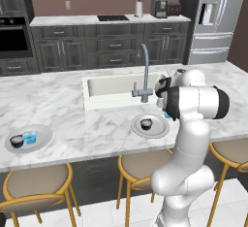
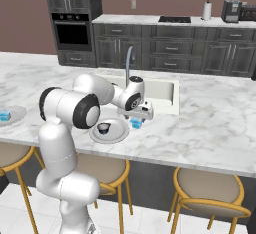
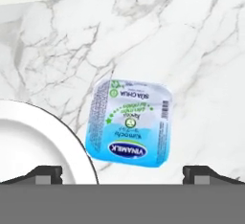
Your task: Place two yogurt containers on each plate.
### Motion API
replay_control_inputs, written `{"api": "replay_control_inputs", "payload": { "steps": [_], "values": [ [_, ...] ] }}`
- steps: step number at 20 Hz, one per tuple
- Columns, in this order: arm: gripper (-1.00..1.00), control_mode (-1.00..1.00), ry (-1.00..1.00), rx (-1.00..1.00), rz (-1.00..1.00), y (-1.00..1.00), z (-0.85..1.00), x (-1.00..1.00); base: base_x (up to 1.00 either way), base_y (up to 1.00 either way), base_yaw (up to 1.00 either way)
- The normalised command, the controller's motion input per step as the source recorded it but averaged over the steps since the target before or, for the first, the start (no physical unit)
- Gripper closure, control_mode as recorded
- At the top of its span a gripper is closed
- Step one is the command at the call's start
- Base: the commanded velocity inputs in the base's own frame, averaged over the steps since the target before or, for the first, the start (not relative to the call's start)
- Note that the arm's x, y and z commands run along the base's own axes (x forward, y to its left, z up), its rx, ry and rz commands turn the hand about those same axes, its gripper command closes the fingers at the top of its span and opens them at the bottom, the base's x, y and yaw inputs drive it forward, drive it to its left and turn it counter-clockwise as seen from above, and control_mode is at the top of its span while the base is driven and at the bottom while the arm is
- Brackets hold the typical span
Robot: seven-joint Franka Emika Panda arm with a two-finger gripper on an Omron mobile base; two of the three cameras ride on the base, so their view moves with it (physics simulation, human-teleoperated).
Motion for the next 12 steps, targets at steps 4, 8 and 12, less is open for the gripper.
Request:
{"api": "replay_control_inputs", "payload": {
  "steps": [4, 8, 12],
  "values": [
    [-1.00, -1.00, 0.00, 0.00, -0.05, -0.02, -0.06, 0.06, 0.00, 0.00, 0.00],
    [-1.00, -1.00, 0.00, 0.00, -0.04, 0.00, -0.09, 0.10, 0.00, 0.00, 0.00],
    [-1.00, -1.00, 0.00, 0.00, -0.03, 0.00, -0.13, 0.12, 0.00, 0.00, 0.00]
  ]
}}
